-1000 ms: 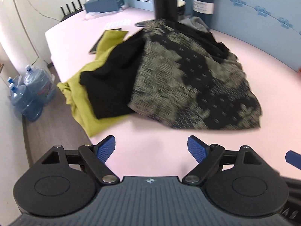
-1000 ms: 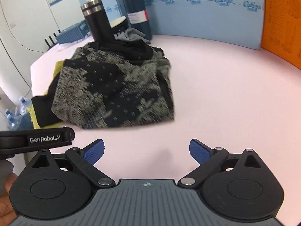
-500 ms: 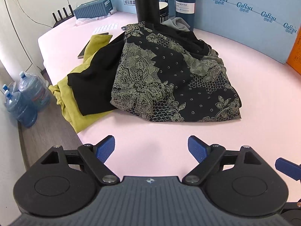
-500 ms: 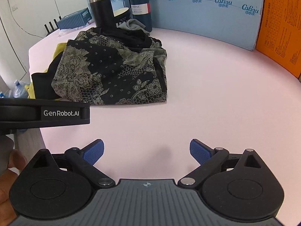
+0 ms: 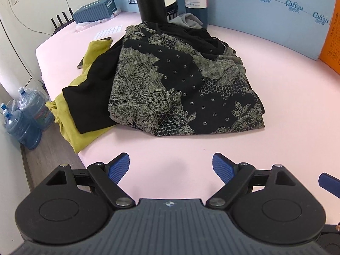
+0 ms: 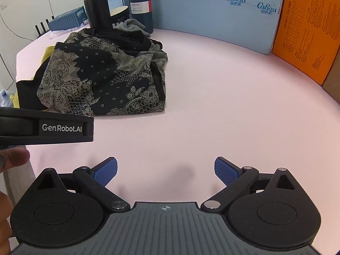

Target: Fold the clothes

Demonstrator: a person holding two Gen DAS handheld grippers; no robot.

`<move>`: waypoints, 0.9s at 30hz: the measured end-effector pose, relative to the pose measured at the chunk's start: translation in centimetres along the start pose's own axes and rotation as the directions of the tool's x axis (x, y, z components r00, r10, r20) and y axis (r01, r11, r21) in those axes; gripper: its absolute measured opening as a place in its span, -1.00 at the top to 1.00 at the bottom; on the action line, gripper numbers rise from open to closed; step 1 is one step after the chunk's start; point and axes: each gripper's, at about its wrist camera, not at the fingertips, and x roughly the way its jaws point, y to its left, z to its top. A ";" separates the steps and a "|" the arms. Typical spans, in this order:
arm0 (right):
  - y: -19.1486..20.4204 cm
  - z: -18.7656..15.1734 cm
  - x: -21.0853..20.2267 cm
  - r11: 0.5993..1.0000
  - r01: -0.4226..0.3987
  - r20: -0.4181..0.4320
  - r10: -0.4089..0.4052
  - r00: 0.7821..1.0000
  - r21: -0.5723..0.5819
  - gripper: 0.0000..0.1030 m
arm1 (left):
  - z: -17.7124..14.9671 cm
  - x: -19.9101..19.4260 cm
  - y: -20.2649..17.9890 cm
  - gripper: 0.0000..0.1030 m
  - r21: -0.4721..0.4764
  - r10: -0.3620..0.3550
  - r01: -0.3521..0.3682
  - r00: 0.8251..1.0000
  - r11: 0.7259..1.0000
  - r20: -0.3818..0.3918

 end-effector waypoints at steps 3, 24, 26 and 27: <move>0.2 -0.1 -0.1 1.000 -0.010 -0.002 0.010 1.000 -0.001 -0.92 | 0.0 0.0 -0.3 -0.64 0.014 0.004 -0.004 1.000 1.000 0.003; 0.7 0.0 0.8 1.000 -0.021 -0.043 0.021 0.999 -0.012 -0.92 | 0.6 0.7 0.0 -0.65 0.014 0.009 -0.008 1.000 1.000 -0.016; 0.8 0.0 0.9 1.000 -0.025 -0.048 0.024 0.999 -0.014 -0.92 | 0.6 0.8 0.1 -0.65 0.011 0.008 -0.008 1.000 1.000 -0.019; 0.8 0.0 1.0 1.000 -0.027 -0.051 0.026 0.998 -0.015 -0.92 | 0.6 0.8 0.2 -0.65 0.010 0.009 -0.009 1.000 1.000 -0.020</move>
